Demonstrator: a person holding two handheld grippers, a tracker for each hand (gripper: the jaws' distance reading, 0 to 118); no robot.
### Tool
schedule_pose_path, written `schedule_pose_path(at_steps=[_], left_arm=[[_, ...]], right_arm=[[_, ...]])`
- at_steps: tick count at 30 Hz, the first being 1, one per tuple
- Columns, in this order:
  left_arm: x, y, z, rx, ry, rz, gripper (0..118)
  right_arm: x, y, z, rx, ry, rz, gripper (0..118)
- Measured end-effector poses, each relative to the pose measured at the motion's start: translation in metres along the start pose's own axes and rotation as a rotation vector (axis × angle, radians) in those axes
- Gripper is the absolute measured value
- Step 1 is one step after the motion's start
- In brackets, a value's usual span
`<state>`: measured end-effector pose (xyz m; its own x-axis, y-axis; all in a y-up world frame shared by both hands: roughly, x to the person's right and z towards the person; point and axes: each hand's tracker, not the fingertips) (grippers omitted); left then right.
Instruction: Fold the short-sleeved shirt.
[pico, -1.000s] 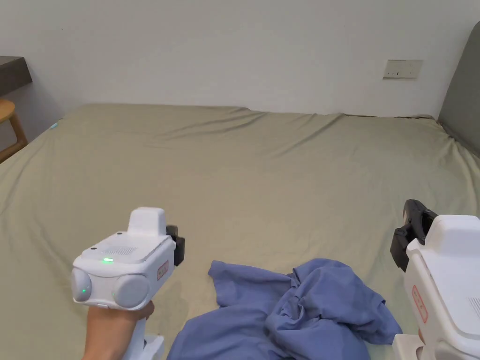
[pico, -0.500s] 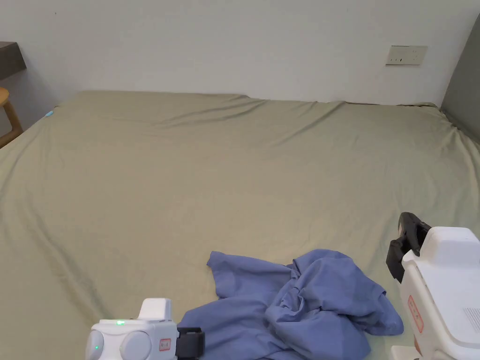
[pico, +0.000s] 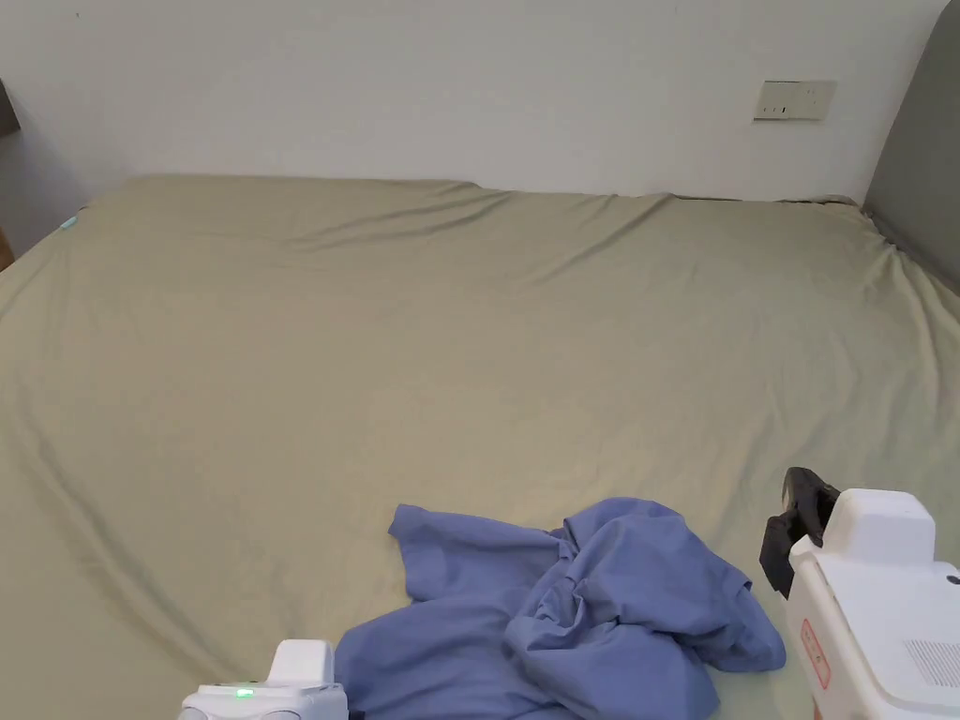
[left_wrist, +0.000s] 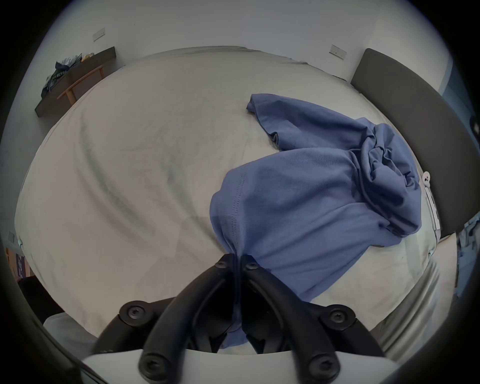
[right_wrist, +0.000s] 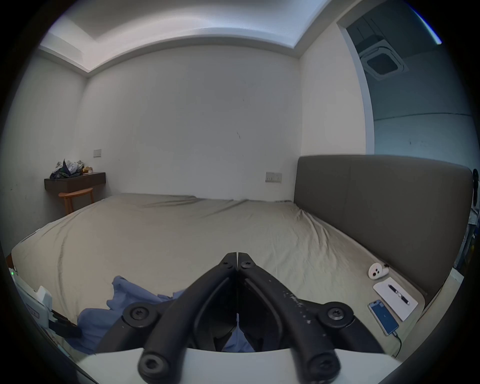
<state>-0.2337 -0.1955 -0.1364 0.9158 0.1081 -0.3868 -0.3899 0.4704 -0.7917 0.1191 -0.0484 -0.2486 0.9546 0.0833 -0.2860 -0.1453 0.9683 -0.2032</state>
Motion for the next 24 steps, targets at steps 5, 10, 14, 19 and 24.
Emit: schedule_pose_path(at_steps=[5,10,14,19,24], left_arm=[[-0.005,0.008,0.022,0.060,-0.043,0.004,4],[-0.010,0.015,0.037,0.148,-0.113,0.014,3],[-0.006,0.028,0.048,0.191,-0.128,-0.008,3],[-0.006,0.037,0.042,0.205,-0.160,-0.006,3],[-0.006,0.036,0.039,0.197,-0.175,-0.007,3]], right_arm=[[0.018,-0.019,-0.045,-0.194,-0.003,-0.036,4],[0.041,-0.056,-0.108,-0.441,0.035,-0.103,39],[0.050,-0.098,-0.149,-0.636,0.036,-0.066,78],[0.044,-0.133,-0.165,-0.735,0.039,-0.092,80],[0.032,-0.136,-0.158,-0.702,0.105,-0.018,12]])
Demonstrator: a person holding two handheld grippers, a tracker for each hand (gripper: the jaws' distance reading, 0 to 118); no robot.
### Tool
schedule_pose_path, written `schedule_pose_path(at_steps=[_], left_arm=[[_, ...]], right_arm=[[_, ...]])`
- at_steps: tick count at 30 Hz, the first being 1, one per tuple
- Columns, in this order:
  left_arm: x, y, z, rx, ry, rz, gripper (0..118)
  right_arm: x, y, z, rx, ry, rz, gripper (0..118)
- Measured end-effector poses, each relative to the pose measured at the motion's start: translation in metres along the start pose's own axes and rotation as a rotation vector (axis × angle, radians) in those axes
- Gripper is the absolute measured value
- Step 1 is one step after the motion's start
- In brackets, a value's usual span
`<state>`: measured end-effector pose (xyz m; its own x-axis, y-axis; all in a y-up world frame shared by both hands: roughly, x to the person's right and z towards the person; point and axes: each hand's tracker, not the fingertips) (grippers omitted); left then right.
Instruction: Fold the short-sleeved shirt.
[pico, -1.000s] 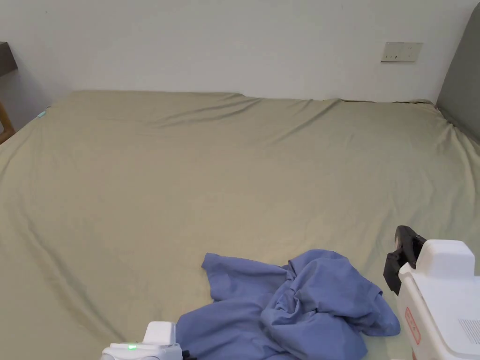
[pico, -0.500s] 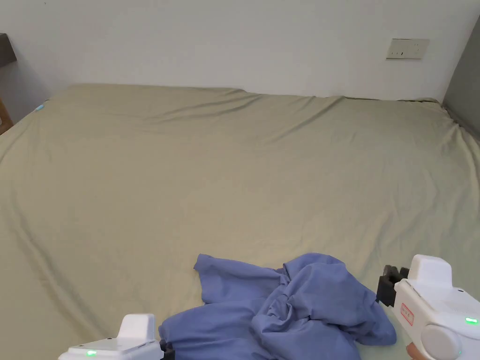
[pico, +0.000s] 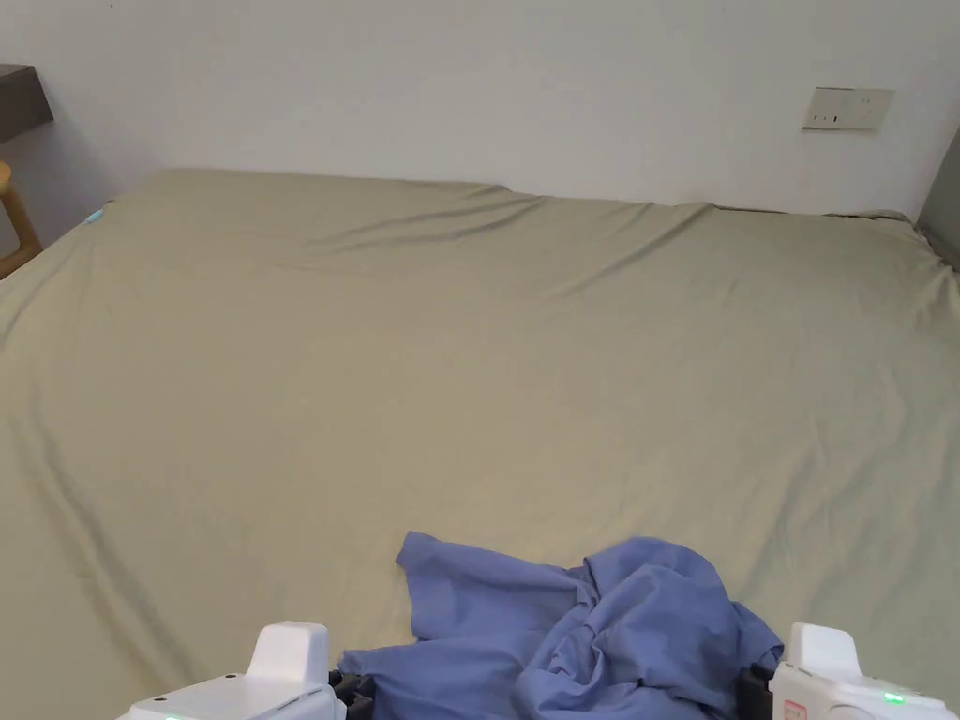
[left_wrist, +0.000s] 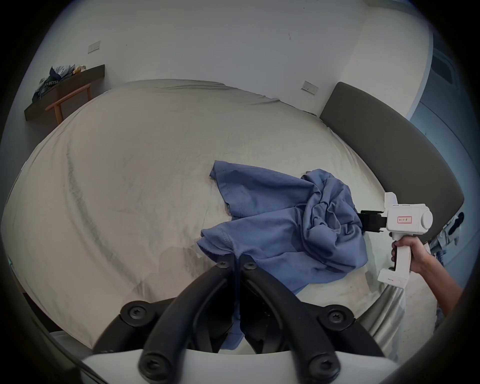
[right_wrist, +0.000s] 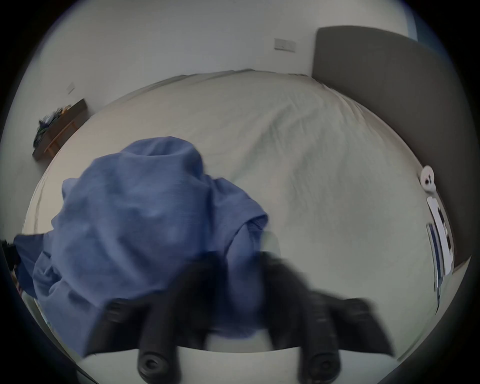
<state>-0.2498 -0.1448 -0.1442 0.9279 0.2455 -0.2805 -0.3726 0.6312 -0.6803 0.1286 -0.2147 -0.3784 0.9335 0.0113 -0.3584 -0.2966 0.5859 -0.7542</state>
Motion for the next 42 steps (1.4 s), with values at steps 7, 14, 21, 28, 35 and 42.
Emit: schedule_pose_path(at_steps=[7,14,21,28,35,42], left_arm=[[-0.004,0.022,0.007,0.062,-0.052,0.078,3],[0.001,0.111,0.033,0.229,-0.071,0.074,3],[0.005,0.244,0.078,0.441,0.045,-0.034,3],[-0.008,0.369,0.108,0.591,0.234,-0.085,3],[-0.024,0.459,0.112,0.655,0.351,-0.031,3],[-0.049,0.474,0.072,0.652,0.384,0.007,3]], right_arm=[[0.000,0.027,0.048,0.139,-0.036,0.058,7],[0.009,0.111,0.145,0.426,-0.049,0.099,7],[-0.002,0.213,0.220,0.616,-0.100,0.189,7],[0.019,0.315,0.248,0.717,-0.156,0.162,7],[0.057,0.387,0.236,0.729,-0.139,0.012,7],[0.042,0.380,0.202,0.693,-0.118,0.011,7]])
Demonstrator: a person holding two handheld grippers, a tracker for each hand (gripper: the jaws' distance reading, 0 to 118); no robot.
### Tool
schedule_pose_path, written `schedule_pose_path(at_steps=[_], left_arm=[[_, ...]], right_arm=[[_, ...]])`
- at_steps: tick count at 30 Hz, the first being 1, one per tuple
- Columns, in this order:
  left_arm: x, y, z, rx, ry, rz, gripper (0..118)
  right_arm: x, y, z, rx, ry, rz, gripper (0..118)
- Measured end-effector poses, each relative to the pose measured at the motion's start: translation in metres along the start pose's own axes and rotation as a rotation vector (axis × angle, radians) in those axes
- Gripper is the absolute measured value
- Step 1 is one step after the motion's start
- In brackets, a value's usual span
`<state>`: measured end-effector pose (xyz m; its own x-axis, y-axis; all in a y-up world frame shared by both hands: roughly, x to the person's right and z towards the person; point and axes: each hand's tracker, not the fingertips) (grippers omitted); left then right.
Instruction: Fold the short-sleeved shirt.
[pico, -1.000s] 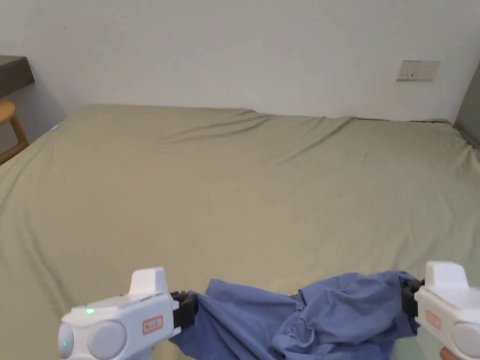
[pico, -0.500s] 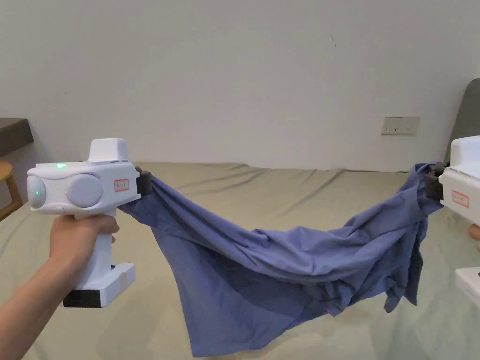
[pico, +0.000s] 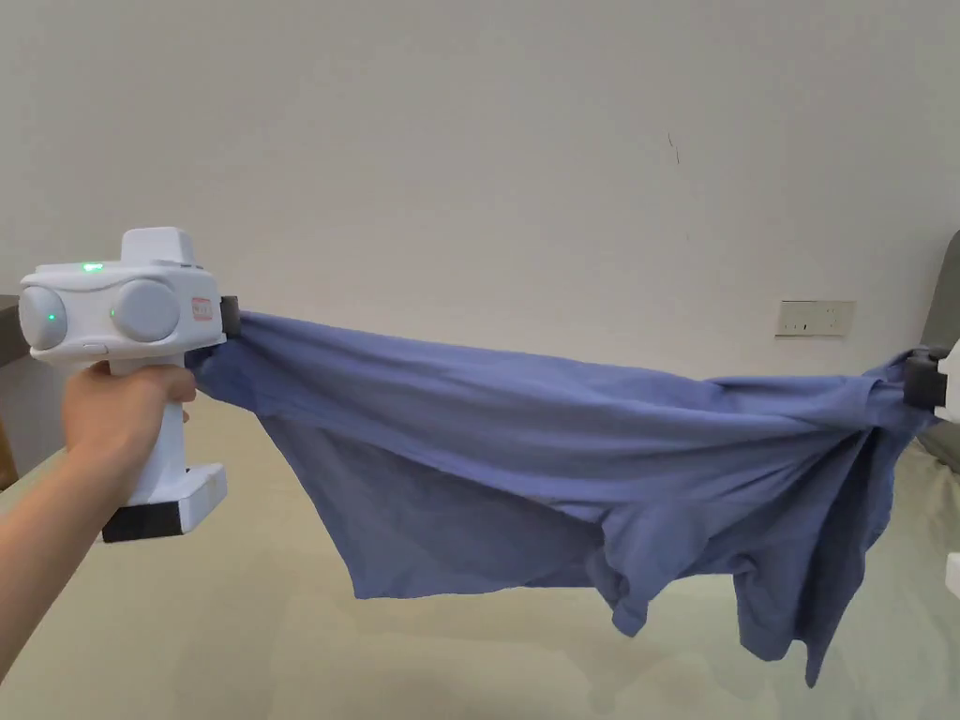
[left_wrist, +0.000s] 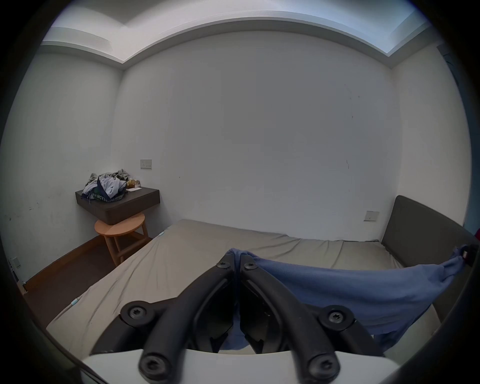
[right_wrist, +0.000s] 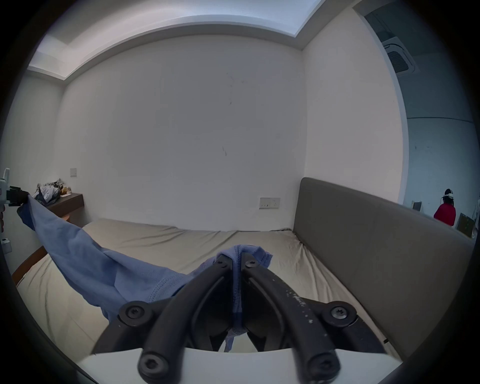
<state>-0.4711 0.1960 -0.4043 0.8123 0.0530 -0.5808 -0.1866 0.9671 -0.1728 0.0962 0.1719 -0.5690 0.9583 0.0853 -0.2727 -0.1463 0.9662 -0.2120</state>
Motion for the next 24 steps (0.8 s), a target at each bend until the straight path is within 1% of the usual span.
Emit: schedule_pose_path(at_steps=[2,5,8,12,17,19,20,22,23,24], left_arm=[[-0.006,-0.022,-0.008,-0.026,0.003,-0.004,3],[-0.019,-0.070,-0.023,-0.123,0.009,-0.027,3],[-0.036,-0.129,-0.032,-0.217,0.024,-0.041,3],[-0.062,-0.214,-0.021,-0.364,0.028,-0.071,3],[-0.101,-0.310,0.017,-0.554,0.050,-0.018,3],[-0.118,-0.341,0.037,-0.609,0.055,-0.009,3],[-0.123,-0.351,0.048,-0.618,0.059,-0.010,3],[-0.136,-0.370,0.070,-0.660,0.053,0.019,3],[-0.129,-0.368,0.096,-0.670,0.057,0.031,3],[-0.133,-0.373,0.108,-0.673,0.062,0.041,3]], right_arm=[[-0.008,-0.021,-0.006,-0.024,0.018,0.006,7],[-0.021,-0.062,-0.017,-0.105,0.039,0.027,7],[-0.033,-0.111,-0.025,-0.199,0.054,0.022,7],[-0.045,-0.180,-0.023,-0.318,0.068,0.005,7],[-0.050,-0.255,0.007,-0.443,0.064,-0.029,7],[-0.047,-0.282,0.027,-0.496,0.060,-0.060,7],[-0.039,-0.295,0.028,-0.511,0.056,-0.068,7],[-0.034,-0.315,0.048,-0.532,0.047,-0.081,7],[-0.032,-0.324,0.059,-0.537,0.045,-0.091,7],[-0.026,-0.333,0.066,-0.542,0.045,-0.097,7]])
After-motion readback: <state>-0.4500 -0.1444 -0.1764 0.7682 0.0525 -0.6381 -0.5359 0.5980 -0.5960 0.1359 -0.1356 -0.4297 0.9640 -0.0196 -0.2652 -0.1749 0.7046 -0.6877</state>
